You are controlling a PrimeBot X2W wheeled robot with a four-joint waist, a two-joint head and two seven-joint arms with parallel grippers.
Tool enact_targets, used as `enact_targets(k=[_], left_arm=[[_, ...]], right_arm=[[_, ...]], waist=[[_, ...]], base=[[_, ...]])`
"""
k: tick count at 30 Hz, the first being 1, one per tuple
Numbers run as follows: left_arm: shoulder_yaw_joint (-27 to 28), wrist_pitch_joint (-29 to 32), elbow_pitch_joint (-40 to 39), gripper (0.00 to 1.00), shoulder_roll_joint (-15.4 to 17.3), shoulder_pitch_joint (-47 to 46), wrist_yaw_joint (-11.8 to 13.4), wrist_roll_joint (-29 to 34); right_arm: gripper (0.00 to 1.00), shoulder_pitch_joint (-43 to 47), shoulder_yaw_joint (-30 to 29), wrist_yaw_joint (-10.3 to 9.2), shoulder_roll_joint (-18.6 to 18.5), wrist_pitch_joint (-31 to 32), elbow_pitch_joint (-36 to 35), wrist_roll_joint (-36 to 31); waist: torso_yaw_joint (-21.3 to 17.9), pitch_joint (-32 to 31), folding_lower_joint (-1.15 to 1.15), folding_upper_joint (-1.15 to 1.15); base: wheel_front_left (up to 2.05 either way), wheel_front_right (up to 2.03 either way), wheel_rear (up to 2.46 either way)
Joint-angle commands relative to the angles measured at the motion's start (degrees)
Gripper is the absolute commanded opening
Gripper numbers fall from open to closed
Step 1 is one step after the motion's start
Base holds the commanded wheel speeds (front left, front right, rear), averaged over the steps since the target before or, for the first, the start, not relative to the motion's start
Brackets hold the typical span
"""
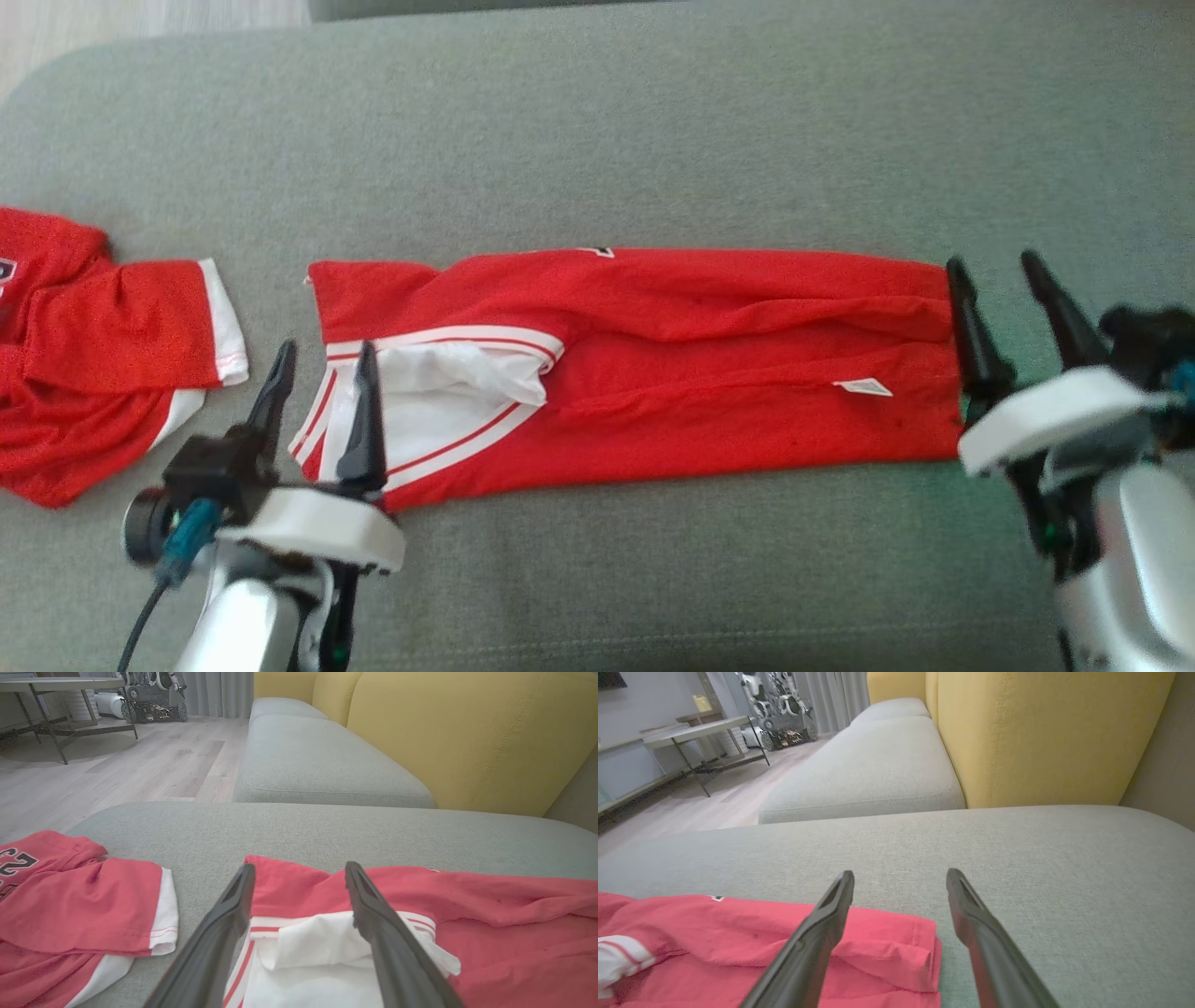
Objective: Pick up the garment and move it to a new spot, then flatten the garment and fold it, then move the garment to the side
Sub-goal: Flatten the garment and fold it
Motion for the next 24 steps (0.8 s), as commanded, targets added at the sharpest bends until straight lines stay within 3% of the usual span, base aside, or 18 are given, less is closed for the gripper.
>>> enact_targets(k=[1,6,12,17,24], left_arm=[[1.63,-0.54,-1.69,1.0,0.72,-2.95,-0.33,0.06],[-0.02,-1.06,-0.76,1.0,-0.09,-6.04,-1.58,0.35],[-0.66,-2.32,1.43,1.0,-0.89,-8.7,-2.35,0.37],[-0.5,-2.93,2.41,1.0,-0.94,-9.11,-2.47,0.22],[-0.3,-3.39,2.65,1.0,-0.84,-9.19,-2.27,0.21]], right_arm=[[1.0,-2.47,1.15,-0.04,-1.18,0.1,-0.5,0.4],[1.0,-8.89,0.91,-0.04,-1.91,2.18,10.11,-0.47],[1.0,-10.8,0.8,-0.04,-0.94,6.33,17.68,-0.54],[1.0,-7.78,0.99,-0.04,0.45,9.41,17.77,0.36],[1.0,-0.95,-0.21,-0.04,3.1,12.75,10.96,0.65]], waist=[[0.54,0.7,0.0,0.0],[1.99,3.05,0.0,0.0],[2.69,4.84,0.0,0.0],[2.73,5.12,0.0,0.0],[2.56,5.83,0.0,0.0]], base=[[0.0,0.0,0.0],[0.0,0.0,0.0],[0.0,0.0,0.0],[0.0,0.0,0.0],[0.0,0.0,0.0]])
